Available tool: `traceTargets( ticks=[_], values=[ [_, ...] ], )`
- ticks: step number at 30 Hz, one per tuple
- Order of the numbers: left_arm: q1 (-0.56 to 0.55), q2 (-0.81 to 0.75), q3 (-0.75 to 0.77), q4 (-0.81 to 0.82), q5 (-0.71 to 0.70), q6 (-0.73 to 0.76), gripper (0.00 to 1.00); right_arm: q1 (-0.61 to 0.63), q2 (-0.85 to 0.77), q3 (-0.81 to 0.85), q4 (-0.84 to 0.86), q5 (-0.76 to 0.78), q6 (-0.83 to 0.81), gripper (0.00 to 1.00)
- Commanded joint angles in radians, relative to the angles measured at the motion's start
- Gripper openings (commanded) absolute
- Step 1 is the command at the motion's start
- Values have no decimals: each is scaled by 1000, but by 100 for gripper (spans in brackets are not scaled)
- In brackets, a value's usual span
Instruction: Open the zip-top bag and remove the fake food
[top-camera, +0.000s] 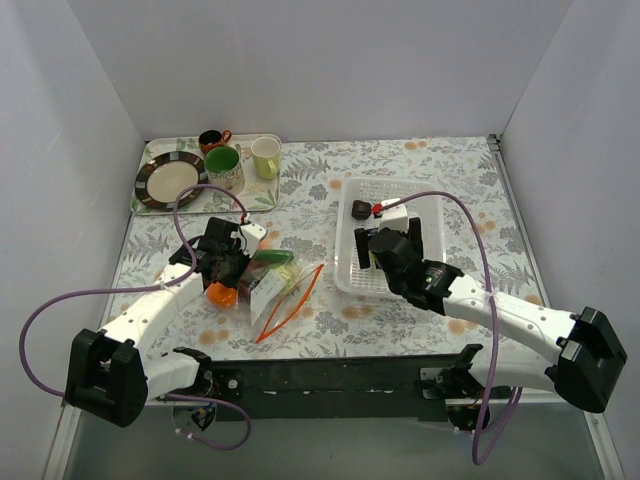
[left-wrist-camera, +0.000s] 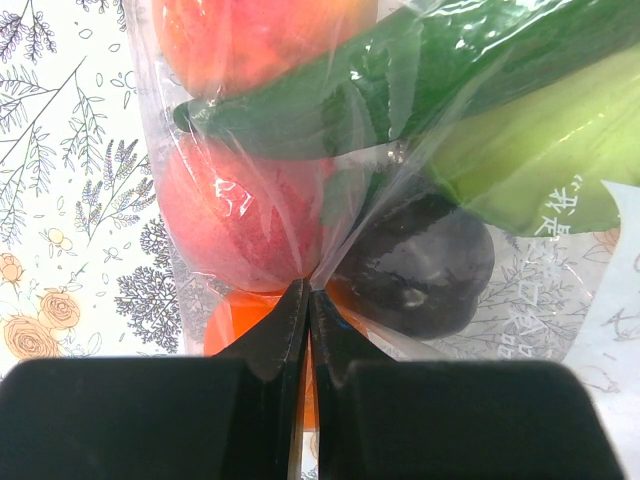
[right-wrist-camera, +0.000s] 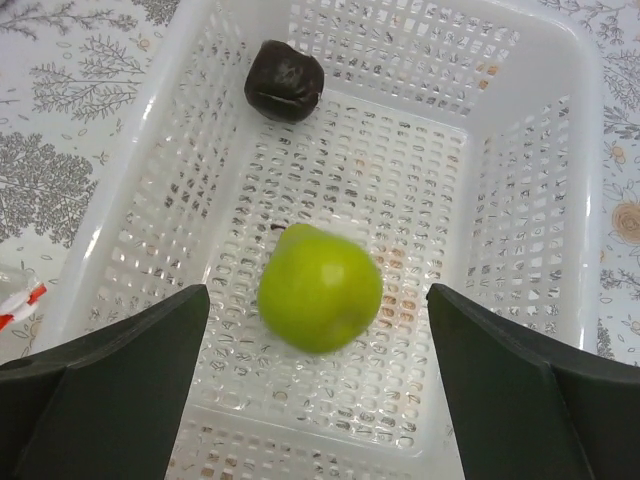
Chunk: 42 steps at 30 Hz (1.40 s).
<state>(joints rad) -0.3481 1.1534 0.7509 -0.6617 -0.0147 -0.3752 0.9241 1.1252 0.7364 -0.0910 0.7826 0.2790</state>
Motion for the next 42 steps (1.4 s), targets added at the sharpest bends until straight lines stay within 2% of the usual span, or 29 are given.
traceTargets(
  ticks=[1, 5, 8, 9, 12, 14, 15, 16, 18, 19, 31, 33, 34, 35, 36, 37, 39, 42],
  values=[
    [4, -15, 19, -9, 13, -5, 0, -1, 22, 126, -96, 11, 16, 98],
    [4, -14, 15, -1, 13, -1, 0, 38, 24, 179, -108, -20, -3, 98],
    [4, -9, 5, 2, 9, 4, 0, 181, 34, 190, -35, -29, -72, 98],
    [4, -8, 2, 4, 7, 4, 0, 268, 42, 189, 17, -42, -108, 98],
    [4, -6, -5, 13, 1, 7, 0, 416, 108, 179, 62, -55, -120, 90],
    [3, -3, -5, 11, 2, 7, 0, 465, 163, 157, 112, -68, -107, 69],
    [3, -3, -4, 11, 4, 4, 0, 499, 182, 147, 131, -71, -100, 45],
    [4, -3, -4, 11, 4, 5, 0, 510, 197, 141, 160, -84, -80, 28],
    [4, -1, -2, 11, 4, 2, 0, 524, 245, 136, 178, -95, -61, 7],
    [4, -1, -2, 10, 5, 2, 0, 525, 260, 138, 184, -98, -57, 6],
    [4, -12, 4, 1, 7, -1, 0, 483, 458, 198, 280, -166, -40, 8],
    [4, -17, 2, -1, 5, 2, 0, 461, 485, 195, 293, -200, -32, 11],
    [3, -18, -1, 1, 5, 2, 0, 453, 496, 193, 303, -216, -24, 16],
    [4, -21, 1, -3, 7, 4, 0, 437, 511, 192, 309, -224, -18, 25],
    [4, -21, 1, -3, 7, 4, 0, 429, 518, 192, 318, -235, -15, 50],
    [4, -23, 1, -1, 9, 4, 0, 418, 530, 187, 338, -261, -9, 66],
    [4, -23, -1, -4, 13, 2, 0, 395, 541, 192, 350, -266, -1, 87],
    [4, -20, 4, -9, 13, 4, 0, 383, 565, 204, 396, -246, -23, 94]
  ],
)
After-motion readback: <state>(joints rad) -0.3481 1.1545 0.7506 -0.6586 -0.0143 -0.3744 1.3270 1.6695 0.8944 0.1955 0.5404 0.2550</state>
